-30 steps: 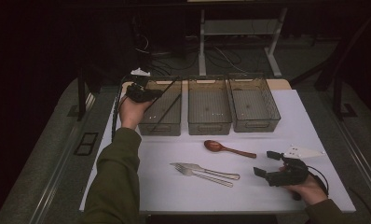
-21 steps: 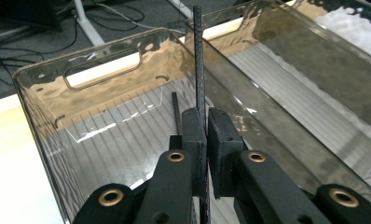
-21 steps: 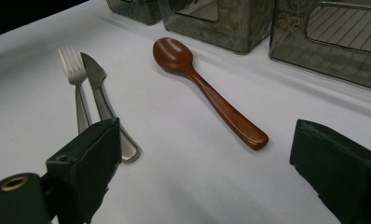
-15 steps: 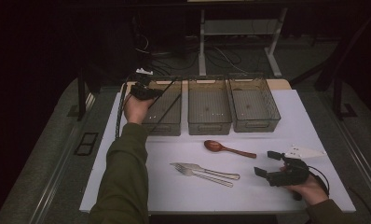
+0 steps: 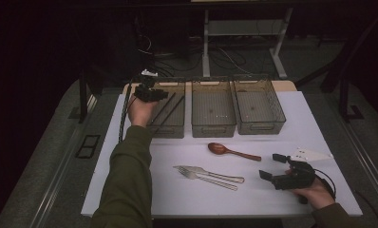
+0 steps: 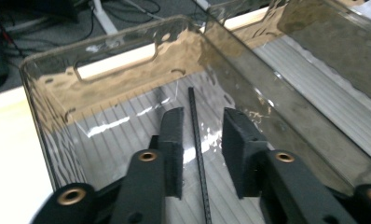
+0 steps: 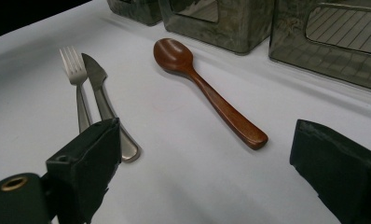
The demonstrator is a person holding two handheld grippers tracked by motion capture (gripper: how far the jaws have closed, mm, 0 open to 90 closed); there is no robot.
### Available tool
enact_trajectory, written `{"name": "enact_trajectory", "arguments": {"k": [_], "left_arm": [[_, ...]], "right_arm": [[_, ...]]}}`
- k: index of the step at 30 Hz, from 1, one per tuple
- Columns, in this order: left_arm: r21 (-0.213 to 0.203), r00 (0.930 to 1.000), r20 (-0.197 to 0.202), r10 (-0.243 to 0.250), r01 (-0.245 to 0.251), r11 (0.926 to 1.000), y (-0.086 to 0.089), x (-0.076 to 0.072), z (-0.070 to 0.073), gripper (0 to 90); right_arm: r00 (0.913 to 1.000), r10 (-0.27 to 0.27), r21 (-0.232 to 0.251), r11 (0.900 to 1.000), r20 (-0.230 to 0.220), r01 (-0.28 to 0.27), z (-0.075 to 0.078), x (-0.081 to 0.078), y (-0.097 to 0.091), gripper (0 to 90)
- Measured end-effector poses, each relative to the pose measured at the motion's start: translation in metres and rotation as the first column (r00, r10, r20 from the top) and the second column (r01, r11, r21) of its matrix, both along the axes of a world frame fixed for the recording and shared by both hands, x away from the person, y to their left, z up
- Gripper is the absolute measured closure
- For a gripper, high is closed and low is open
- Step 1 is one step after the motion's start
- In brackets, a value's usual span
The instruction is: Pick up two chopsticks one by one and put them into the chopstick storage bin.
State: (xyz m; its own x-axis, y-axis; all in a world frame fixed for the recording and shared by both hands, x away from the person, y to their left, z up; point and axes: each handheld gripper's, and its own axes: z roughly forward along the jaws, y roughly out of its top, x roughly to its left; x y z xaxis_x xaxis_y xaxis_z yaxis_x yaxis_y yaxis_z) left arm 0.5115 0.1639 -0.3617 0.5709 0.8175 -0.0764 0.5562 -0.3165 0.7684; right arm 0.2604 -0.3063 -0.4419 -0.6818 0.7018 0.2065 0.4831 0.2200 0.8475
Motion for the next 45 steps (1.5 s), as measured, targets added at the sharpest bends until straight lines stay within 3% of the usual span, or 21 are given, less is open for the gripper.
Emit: {"name": "enact_trajectory", "arguments": {"k": [2,7,13,16,21,28,36,45], "left_arm": [[-0.016,0.9997,-0.001,-0.025,0.025,0.9995,-0.001,-0.002,0.002,60.4],[-0.008,0.9981,0.005,-0.061,0.062,0.9981,-0.002,-0.009,0.01,53.0],[0.02,0.9949,0.06,-0.081,0.08,0.9966,0.0,-0.027,0.019,44.2],[-0.002,0.9938,0.052,-0.098,0.098,0.9952,0.002,-0.035,0.02,40.9],[0.015,0.987,0.06,-0.149,0.148,0.9888,0.001,-0.049,0.02,35.7],[-0.017,0.977,0.042,-0.209,0.21,0.9775,-0.003,-0.068,0.021,26.0],[-0.061,0.9661,0.066,-0.25,0.254,0.9653,-0.008,-0.091,0.023,20.3],[-0.068,0.9585,0.071,-0.276,0.281,0.9574,-0.014,-0.115,0.017,13.8]], "right_arm": [[1.0,0.0,-0.001,1.0,-0.001,0.0,0.0,0.0,0.0,8.4],[1.0,-0.001,-0.002,1.0,-0.001,0.001,0.0,0.0,0.0,8.4],[1.0,-0.003,-0.006,1.0,0.0,0.003,0.0,0.0,0.0,8.4],[1.0,-0.002,-0.009,1.0,0.0,0.002,0.0,0.0,0.0,8.4],[1.0,-0.003,-0.009,1.0,0.0,0.003,0.0,0.0,0.001,8.4],[1.0,-0.003,-0.013,0.9999,-0.003,0.003,0.0,0.0,0.0,8.4],[1.0,-0.006,-0.013,0.9999,-0.003,0.005,0.0,0.0,0.0,8.4],[1.0,-0.005,-0.012,0.9999,-0.002,0.005,0.0,0.0,0.001,8.4]]}}
